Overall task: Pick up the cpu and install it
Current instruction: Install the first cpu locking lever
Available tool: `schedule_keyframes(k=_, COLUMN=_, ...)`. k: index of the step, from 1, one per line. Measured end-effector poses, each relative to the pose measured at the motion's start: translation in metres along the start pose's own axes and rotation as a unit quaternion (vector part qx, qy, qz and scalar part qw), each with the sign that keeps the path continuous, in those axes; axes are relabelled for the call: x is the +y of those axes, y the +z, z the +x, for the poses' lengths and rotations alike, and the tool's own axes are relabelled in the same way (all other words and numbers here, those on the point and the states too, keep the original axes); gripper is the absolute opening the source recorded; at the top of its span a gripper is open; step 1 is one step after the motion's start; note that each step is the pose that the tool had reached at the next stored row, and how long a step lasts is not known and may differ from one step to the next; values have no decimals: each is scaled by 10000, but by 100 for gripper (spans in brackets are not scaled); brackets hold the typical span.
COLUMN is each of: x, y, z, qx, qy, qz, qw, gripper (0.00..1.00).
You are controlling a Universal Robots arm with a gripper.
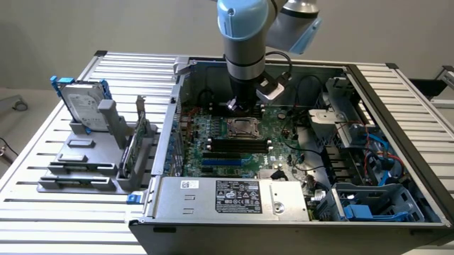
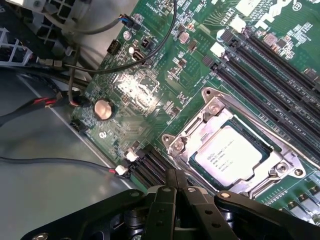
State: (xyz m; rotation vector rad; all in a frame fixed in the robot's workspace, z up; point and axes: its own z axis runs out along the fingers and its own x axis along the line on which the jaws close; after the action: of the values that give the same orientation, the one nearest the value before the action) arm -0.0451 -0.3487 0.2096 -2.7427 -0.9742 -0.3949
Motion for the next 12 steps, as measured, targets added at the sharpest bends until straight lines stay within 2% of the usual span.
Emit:
schedule_keyframes(k=2, x=12, y=-8, z=-9, qx=-22, qy=7, qz=-24, qw=10000, gripper=11)
schedule_keyframes(k=7, x=48, y=-24, z=-35, qx=-102, qy=4, qz=-115, qw=9999, gripper=11)
schedule_keyframes(k=9, x=59, y=-32, z=-43, qx=-124, qy=12, qz=-133, qw=9998, gripper=11)
schedule_keyframes(k=12, x=68, y=-52, z=-46, qx=-143, qy=29, qz=-141, qw=9998, gripper=11)
